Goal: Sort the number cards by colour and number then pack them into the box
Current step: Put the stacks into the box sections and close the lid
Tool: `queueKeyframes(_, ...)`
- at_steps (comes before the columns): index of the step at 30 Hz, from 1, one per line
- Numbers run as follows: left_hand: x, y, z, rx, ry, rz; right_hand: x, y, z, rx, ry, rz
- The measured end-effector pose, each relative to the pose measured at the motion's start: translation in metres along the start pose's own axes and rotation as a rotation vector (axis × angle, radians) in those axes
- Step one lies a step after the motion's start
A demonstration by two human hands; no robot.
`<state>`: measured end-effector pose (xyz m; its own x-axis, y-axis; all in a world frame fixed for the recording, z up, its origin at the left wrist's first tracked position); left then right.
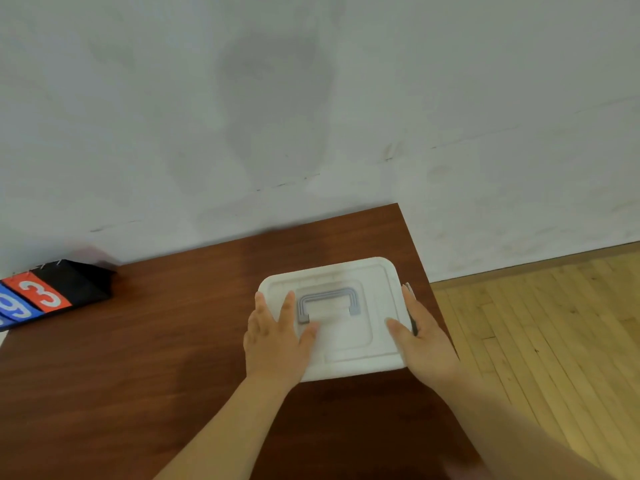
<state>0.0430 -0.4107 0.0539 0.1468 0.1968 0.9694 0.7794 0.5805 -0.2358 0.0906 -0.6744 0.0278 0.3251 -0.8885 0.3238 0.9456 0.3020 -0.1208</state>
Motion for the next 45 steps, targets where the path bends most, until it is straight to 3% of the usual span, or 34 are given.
queueKeyframes(10,-0.004,0.0,-0.001,-0.029,0.098,0.015,-0.002,-0.006,-0.007,-0.049,0.072,-0.048)
queueKeyframes(13,0.0,0.0,-0.015,-0.153,0.236,-0.037,-0.002,-0.006,-0.015,-0.115,0.057,-0.098)
queueKeyframes(18,-0.006,-0.008,-0.041,-0.333,0.218,0.091,-0.003,-0.005,-0.015,-0.066,0.035,-0.11)
queueKeyframes(23,-0.014,-0.008,-0.056,-0.341,0.224,0.217,-0.002,-0.005,-0.011,-0.038,0.02,-0.115)
queueKeyframes(30,-0.015,-0.005,-0.055,-0.313,0.265,0.262,-0.002,-0.006,-0.009,-0.067,0.029,-0.16)
queueKeyframes(40,-0.015,-0.005,-0.055,-0.324,0.247,0.263,-0.001,-0.006,-0.005,-0.029,-0.081,-0.158)
queueKeyframes(45,-0.01,-0.001,-0.053,-0.349,0.152,0.28,0.004,0.003,0.013,0.001,-0.355,-0.104)
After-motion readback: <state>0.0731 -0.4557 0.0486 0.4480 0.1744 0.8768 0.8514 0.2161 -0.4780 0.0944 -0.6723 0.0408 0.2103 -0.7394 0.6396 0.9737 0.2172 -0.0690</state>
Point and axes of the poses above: each hand's wrist, its own y-axis towards the middle knuckle, its own x-axis out of the back of the hand, z = x × y, the point moved 7 cm from there along y, towards the middle knuckle, and after that the axes turned 14 degrees about x, right-handed, at the moved point
